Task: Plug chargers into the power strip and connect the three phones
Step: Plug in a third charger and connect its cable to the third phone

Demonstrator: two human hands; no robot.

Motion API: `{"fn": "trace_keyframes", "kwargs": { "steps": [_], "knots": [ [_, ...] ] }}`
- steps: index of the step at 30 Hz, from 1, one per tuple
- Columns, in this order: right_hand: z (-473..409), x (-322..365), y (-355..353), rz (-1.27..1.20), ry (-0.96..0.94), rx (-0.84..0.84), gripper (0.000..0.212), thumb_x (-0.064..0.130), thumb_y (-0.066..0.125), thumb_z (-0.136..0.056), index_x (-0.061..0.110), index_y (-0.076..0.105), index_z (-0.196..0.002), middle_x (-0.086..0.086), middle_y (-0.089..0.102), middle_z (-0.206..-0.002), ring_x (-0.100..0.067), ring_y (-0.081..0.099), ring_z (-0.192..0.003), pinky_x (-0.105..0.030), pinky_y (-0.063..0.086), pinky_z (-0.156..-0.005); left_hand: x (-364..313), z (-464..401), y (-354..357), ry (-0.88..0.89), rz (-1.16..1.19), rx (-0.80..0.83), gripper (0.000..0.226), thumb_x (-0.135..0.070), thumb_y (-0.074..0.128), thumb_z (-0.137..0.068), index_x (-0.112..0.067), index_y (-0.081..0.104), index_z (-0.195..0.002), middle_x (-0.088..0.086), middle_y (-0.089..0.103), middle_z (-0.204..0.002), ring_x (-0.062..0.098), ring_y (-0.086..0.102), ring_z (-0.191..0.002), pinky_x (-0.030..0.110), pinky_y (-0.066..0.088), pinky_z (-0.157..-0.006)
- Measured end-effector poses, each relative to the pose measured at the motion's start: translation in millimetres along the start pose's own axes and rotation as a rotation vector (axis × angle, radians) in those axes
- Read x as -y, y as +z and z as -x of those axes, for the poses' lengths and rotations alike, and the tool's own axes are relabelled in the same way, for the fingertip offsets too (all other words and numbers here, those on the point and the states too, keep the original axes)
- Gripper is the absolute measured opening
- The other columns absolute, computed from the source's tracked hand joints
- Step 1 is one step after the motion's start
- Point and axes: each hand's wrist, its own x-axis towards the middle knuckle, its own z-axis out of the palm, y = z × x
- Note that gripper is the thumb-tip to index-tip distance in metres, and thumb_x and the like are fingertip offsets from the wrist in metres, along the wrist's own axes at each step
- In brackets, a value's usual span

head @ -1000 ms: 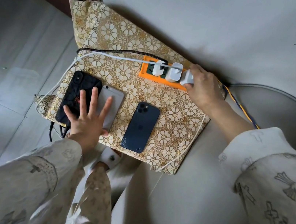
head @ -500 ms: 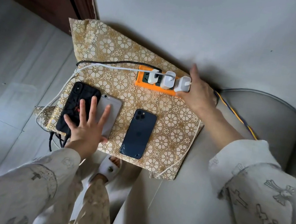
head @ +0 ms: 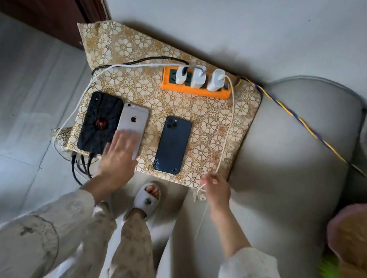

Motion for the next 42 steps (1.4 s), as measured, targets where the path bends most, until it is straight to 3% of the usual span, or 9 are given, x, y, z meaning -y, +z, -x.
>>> {"fn": "trace_keyframes", "kwargs": {
  "steps": [6,10,13,17,23,27,31,35,42],
  "knots": [
    [40,18,-13,-0.624,0.201,0.467,0.018,0.010,0.045,-0.094,0.002,0.060,-0.091,-0.014,0.072,-0.089,-0.024,0.071,-0.077,-0.030,0.058,-0.061,-46,72,36,0.030,0.354,0.420,0.063,-0.013,0.053,-0.087,-0.027,0.024,-0.141,0.010,0.043,-0.138,0.025,0.050,-0.115,0.026,0.036,-0.095],
    [58,31,-27,-0.827,0.095,0.565,0.020,0.016,0.046,-0.094,0.002,0.060,-0.094,-0.014,0.073,-0.088,-0.024,0.071,-0.084,-0.033,0.058,-0.074,-58,84,25,0.033,0.409,0.247,0.021,-0.015,0.046,-0.093,-0.013,0.060,-0.109,0.008,0.065,-0.109,0.025,0.060,-0.103,0.022,0.040,-0.085],
    [68,22,-26,-0.604,-0.071,0.490,0.025,0.028,0.045,-0.095,0.010,0.060,-0.104,-0.012,0.066,-0.111,-0.022,0.062,-0.106,-0.033,0.046,-0.095,-60,79,-7,-0.092,0.684,0.122,0.021,-0.011,0.041,-0.095,-0.013,0.060,-0.085,0.002,0.070,-0.077,0.020,0.067,-0.078,0.026,0.055,-0.070],
    [90,-3,-9,-0.104,-0.290,0.635,0.042,0.035,0.047,-0.092,0.017,0.047,-0.130,0.001,0.052,-0.133,-0.009,0.044,-0.123,-0.012,0.034,-0.098,-65,71,-57,-0.226,1.139,0.104,0.021,-0.017,0.041,-0.096,-0.009,0.060,-0.093,0.006,0.075,-0.070,0.019,0.072,-0.069,0.021,0.056,-0.056],
    [113,-13,12,-0.080,-0.253,0.556,0.027,0.019,0.051,-0.093,0.002,0.062,-0.110,-0.017,0.066,-0.114,-0.025,0.066,-0.099,-0.023,0.052,-0.083,-85,63,-94,-0.187,1.529,0.174,0.023,-0.021,0.039,-0.096,-0.007,0.057,-0.102,0.008,0.074,-0.088,0.022,0.071,-0.084,0.028,0.059,-0.070],
    [105,5,-5,-0.650,0.019,0.604,0.023,0.010,0.039,-0.096,-0.002,0.059,-0.093,-0.025,0.067,-0.100,-0.030,0.070,-0.080,-0.037,0.059,-0.075,-76,76,-79,-0.027,0.904,0.222,0.040,-0.016,0.046,-0.094,-0.020,0.039,-0.133,-0.003,0.056,-0.123,0.013,0.053,-0.115,0.033,0.043,-0.100],
    [85,19,-29,-0.888,0.058,0.602,0.025,0.004,0.032,-0.096,0.000,0.054,-0.087,-0.016,0.072,-0.079,-0.027,0.071,-0.071,-0.032,0.059,-0.064,-55,102,-46,0.071,0.377,0.525,0.045,-0.015,0.049,-0.091,-0.025,0.039,-0.134,0.005,0.053,-0.130,0.019,0.046,-0.122,0.043,0.040,-0.103],
    [62,16,-48,-0.898,0.097,0.384,0.019,0.001,0.035,-0.093,-0.002,0.053,-0.087,-0.016,0.071,-0.071,-0.025,0.071,-0.064,-0.028,0.057,-0.054,-40,105,-42,0.084,-0.016,0.256,0.019,-0.016,0.050,-0.091,-0.015,0.064,-0.104,0.006,0.067,-0.106,0.023,0.059,-0.102,0.036,0.046,-0.089],
    [69,-25,-56,0.353,0.123,0.422,0.049,0.034,0.050,-0.091,0.003,0.062,-0.055,-0.008,0.064,-0.044,-0.015,0.052,-0.034,-0.016,0.034,-0.034,-57,94,-60,0.379,-0.093,-0.092,0.011,-0.004,0.066,-0.078,-0.002,0.071,-0.088,0.018,0.066,-0.092,0.034,0.057,-0.096,0.042,0.050,-0.076]
  ]
}}
